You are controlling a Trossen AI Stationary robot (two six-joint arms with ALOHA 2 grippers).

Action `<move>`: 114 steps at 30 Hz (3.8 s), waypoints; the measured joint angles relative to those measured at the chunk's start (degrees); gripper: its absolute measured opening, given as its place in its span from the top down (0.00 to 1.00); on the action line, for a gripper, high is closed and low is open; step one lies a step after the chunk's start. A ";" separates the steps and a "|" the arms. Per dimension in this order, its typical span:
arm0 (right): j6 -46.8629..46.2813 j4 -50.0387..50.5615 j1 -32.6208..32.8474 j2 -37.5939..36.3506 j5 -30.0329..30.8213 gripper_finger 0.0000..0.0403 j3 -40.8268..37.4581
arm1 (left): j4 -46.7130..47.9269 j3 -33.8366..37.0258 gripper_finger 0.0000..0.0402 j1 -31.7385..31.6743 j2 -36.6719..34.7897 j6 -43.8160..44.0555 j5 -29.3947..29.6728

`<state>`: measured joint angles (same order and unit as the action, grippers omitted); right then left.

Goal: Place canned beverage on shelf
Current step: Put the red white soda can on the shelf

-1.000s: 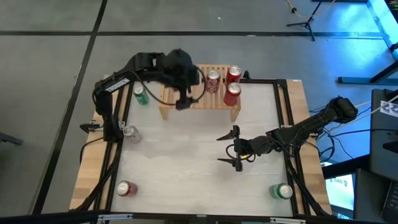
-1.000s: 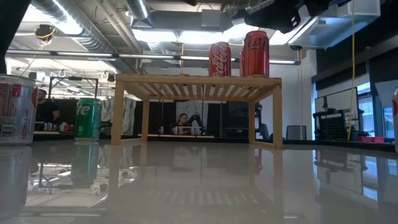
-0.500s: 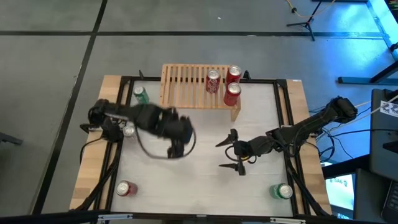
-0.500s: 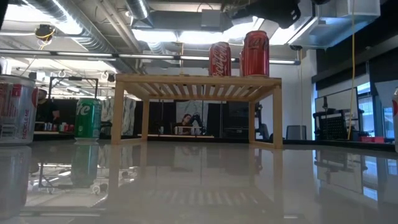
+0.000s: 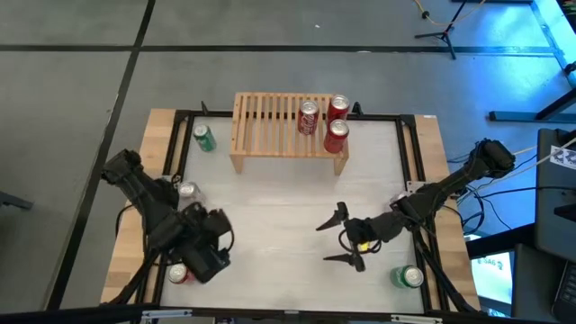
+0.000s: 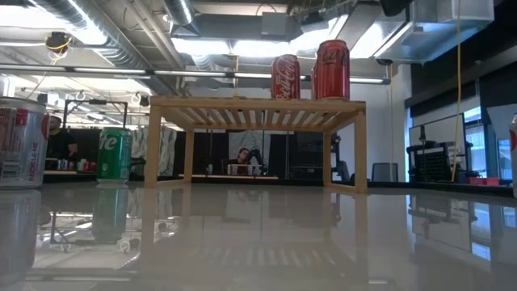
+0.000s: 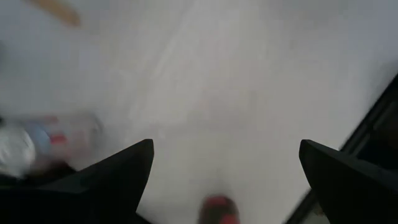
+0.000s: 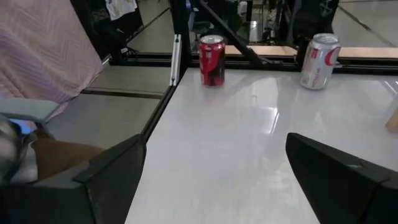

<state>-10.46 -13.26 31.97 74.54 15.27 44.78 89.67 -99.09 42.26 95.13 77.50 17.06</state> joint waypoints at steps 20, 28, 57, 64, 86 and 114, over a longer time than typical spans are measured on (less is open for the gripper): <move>0.11 -0.37 -0.11 0.79 0.76 0.05 0.45 | -15.08 4.54 0.03 10.21 1.25 19.33 -6.28; 3.25 -0.59 -0.11 0.76 0.56 0.05 1.32 | -7.33 4.55 0.03 16.19 1.27 38.00 -6.19; 3.45 -0.57 -0.11 0.76 0.63 0.05 1.35 | -11.39 17.99 0.03 20.96 1.33 47.93 -15.41; 3.48 -0.57 -0.11 0.76 0.63 0.05 1.35 | -16.21 21.28 0.03 21.03 1.33 45.00 -15.66; 4.79 -0.74 -0.14 0.76 0.74 0.05 1.35 | -21.32 25.59 0.31 17.60 1.25 24.23 -16.20; -1.73 -3.24 -0.11 12.51 0.58 0.05 1.39 | -26.03 18.60 0.29 -14.80 1.36 -46.29 -8.85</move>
<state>-12.19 -16.49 31.86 87.05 15.86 46.17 63.64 -80.49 27.46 96.49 31.21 8.21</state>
